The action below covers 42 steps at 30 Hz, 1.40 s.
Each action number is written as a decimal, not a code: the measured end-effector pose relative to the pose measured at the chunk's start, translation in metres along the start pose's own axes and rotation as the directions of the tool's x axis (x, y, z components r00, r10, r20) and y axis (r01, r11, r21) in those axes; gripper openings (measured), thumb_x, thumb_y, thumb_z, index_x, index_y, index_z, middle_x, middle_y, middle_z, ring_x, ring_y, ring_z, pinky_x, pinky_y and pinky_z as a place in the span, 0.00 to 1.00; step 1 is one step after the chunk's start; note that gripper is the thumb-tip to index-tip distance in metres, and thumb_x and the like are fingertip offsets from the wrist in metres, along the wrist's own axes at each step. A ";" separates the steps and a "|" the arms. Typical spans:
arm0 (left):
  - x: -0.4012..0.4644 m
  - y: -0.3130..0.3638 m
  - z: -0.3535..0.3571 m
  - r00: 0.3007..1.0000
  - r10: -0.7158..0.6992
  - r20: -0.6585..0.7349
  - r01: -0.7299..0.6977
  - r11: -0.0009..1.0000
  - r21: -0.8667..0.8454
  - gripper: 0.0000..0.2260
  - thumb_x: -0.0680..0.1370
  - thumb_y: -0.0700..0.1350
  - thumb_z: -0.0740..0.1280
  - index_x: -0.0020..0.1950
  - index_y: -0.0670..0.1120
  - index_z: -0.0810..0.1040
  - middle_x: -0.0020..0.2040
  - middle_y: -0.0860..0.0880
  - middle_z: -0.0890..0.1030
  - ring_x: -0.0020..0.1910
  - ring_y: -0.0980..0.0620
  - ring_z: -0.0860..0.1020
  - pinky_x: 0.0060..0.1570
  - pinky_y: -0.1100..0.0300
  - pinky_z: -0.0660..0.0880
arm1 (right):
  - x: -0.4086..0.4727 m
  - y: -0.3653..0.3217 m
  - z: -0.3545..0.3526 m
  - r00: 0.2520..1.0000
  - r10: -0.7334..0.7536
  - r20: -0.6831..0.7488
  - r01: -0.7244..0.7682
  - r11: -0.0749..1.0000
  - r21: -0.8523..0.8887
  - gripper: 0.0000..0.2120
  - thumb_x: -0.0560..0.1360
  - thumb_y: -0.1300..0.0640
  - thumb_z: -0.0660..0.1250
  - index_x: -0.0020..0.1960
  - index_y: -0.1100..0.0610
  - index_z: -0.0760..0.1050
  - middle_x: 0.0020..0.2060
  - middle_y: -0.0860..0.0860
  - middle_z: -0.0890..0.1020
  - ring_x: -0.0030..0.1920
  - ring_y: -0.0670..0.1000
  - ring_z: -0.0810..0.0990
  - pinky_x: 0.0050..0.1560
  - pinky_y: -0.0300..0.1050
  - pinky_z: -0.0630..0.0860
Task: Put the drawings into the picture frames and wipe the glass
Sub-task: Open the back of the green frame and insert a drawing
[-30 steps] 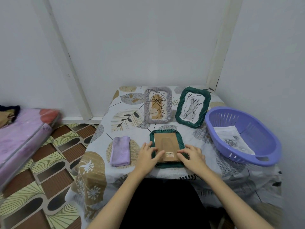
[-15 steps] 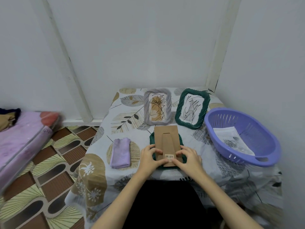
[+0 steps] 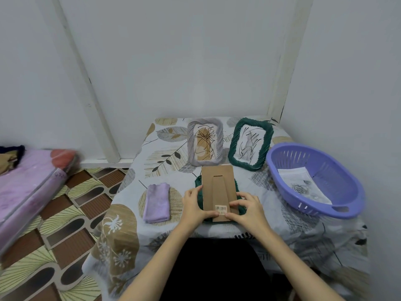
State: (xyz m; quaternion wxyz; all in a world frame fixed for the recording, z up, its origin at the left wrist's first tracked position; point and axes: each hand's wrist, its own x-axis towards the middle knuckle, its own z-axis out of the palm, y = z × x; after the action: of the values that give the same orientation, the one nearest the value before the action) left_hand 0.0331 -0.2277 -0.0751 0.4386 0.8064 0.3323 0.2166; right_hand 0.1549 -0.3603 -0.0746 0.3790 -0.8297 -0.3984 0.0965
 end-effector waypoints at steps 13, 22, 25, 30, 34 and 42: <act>0.003 -0.001 0.000 0.995 0.011 0.095 0.010 0.978 -0.210 0.41 0.61 0.35 0.78 0.69 0.50 0.63 0.56 0.49 0.73 0.47 0.48 0.79 0.45 0.55 0.79 | 0.009 0.000 -0.005 0.995 0.001 0.100 -0.026 0.970 0.241 0.33 0.59 0.64 0.79 0.61 0.54 0.72 0.56 0.51 0.74 0.52 0.53 0.78 0.52 0.42 0.75; 0.005 -0.006 -0.037 0.997 -0.069 0.025 0.073 0.898 -0.435 0.39 0.62 0.28 0.75 0.69 0.46 0.66 0.61 0.44 0.71 0.46 0.50 0.80 0.39 0.66 0.80 | 0.020 0.008 -0.010 0.996 0.093 -0.005 -0.093 0.995 0.021 0.17 0.74 0.60 0.66 0.63 0.56 0.73 0.48 0.55 0.73 0.49 0.55 0.75 0.53 0.40 0.67; 0.007 -0.017 -0.060 0.994 -0.104 0.022 0.104 0.914 -0.393 0.39 0.62 0.29 0.75 0.70 0.46 0.65 0.61 0.44 0.71 0.46 0.49 0.79 0.35 0.65 0.80 | 0.024 0.010 -0.005 0.987 0.136 0.085 -0.126 0.986 -0.108 0.15 0.75 0.61 0.64 0.60 0.55 0.77 0.42 0.54 0.71 0.43 0.55 0.73 0.45 0.38 0.65; 0.008 -0.020 -0.077 0.992 -0.114 0.048 0.122 0.961 -0.249 0.39 0.62 0.30 0.76 0.70 0.41 0.65 0.61 0.40 0.71 0.49 0.50 0.74 0.41 0.69 0.77 | 0.032 0.017 -0.015 0.984 0.161 0.082 -0.142 0.969 -0.201 0.17 0.73 0.66 0.61 0.57 0.53 0.80 0.43 0.56 0.82 0.48 0.56 0.79 0.46 0.41 0.71; 0.014 -0.019 -0.079 0.988 -0.107 0.111 0.074 0.960 0.269 0.39 0.64 0.48 0.78 0.71 0.46 0.65 0.63 0.44 0.73 0.59 0.48 0.72 0.58 0.58 0.69 | 0.033 0.032 -0.034 0.979 0.201 0.042 -0.184 0.950 -0.254 0.15 0.73 0.66 0.64 0.56 0.54 0.80 0.52 0.56 0.83 0.51 0.56 0.80 0.53 0.48 0.77; 0.016 -0.004 -0.059 0.960 -0.108 0.259 -0.100 0.732 0.674 0.31 0.72 0.64 0.63 0.73 0.58 0.59 0.78 0.48 0.48 0.76 0.44 0.43 0.73 0.44 0.42 | 0.026 0.037 -0.037 0.977 0.207 0.061 -0.187 0.954 -0.233 0.16 0.72 0.50 0.67 0.59 0.52 0.77 0.56 0.56 0.78 0.57 0.56 0.74 0.58 0.51 0.73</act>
State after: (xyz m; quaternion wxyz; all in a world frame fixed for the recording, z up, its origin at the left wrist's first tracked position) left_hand 0.0047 -0.1807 -0.0469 0.1556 0.9323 0.3243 -0.0378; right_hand 0.2111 -0.3762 -0.0713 0.2532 -0.8982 -0.3378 0.1229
